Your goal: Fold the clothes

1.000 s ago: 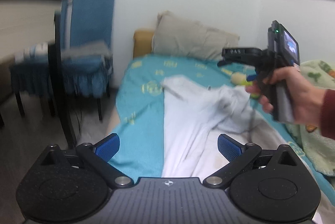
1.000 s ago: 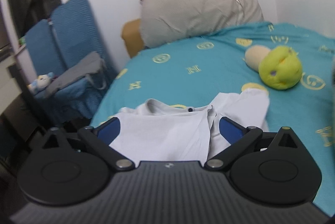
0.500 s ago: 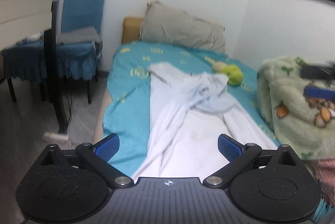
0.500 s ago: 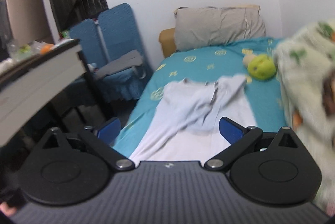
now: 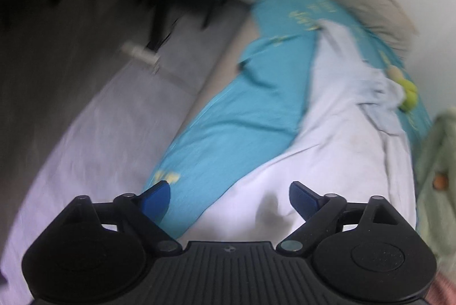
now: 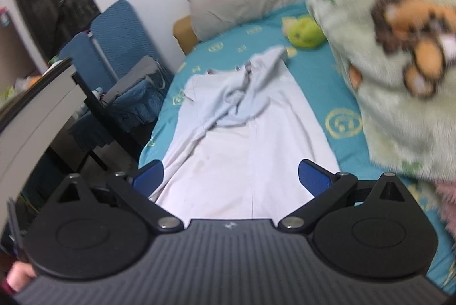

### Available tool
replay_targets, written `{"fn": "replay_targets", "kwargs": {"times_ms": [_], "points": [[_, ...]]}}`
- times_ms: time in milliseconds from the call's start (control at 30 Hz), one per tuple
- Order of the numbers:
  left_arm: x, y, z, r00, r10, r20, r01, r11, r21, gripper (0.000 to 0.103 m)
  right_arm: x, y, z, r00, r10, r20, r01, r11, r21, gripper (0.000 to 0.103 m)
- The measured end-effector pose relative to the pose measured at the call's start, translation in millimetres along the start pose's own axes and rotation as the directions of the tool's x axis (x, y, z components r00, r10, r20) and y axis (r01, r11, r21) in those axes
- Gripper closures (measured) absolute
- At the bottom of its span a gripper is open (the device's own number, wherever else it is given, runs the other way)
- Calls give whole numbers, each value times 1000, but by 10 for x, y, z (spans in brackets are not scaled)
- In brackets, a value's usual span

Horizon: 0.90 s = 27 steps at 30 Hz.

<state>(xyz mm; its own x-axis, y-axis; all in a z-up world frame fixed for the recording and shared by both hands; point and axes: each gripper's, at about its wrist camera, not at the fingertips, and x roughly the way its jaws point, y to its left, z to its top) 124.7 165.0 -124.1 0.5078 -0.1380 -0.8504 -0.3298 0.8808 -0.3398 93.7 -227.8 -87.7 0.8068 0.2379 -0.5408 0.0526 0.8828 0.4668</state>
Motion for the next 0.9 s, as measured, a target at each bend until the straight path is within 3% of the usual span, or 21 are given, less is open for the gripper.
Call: {"fn": "replay_targets", "kwargs": {"times_ms": [100,267,367,433,467,500,533,633,700,767,833,900], "points": [[68,117,-50,997,21,-70,-27,997,-77,22,16,-71,-2,1000,18,-18,-17,998,53,0],[99,144,-147,987,26,-158,-49,988,-146,22,47,-99,-2,999,35,-34,-32,996,80,0],[91,126,-205,981,43,-189,-73,986,-152,34,88,-117,2,997,53,-53,-48,994,95,0],[55,51,-229,979,84,-186,-104,989,-105,52,112,-129,4,996,64,-64,-57,993,106,0],[26,-10,-244,979,102,-176,-116,991,-70,54,124,-136,5,995,70,-70,-62,992,112,0],[-25,-79,-264,981,119,-151,-126,992,-32,66,131,-142,5,994,74,-75,-65,991,116,0],[-75,-149,-284,983,136,-125,-136,991,6,84,137,-149,5,994,78,-80,-68,991,119,0],[-304,-430,-401,987,159,0,-157,974,160,98,129,-183,-2,992,82,-92,-69,989,134,0],[-520,-676,-526,983,143,118,-172,941,292,100,133,-221,-2,991,84,-100,-68,986,153,0],[-770,-949,-730,965,90,247,-194,878,438,100,143,-254,-5,991,86,-106,-67,983,170,0],[-1012,-1228,-1024,938,-7,348,-216,773,596,101,155,-274,-7,990,89,-110,-68,981,182,0],[-1133,-1441,-1347,927,-100,361,-214,649,730,101,169,-277,-4,989,92,-114,-69,980,189,0]]}}
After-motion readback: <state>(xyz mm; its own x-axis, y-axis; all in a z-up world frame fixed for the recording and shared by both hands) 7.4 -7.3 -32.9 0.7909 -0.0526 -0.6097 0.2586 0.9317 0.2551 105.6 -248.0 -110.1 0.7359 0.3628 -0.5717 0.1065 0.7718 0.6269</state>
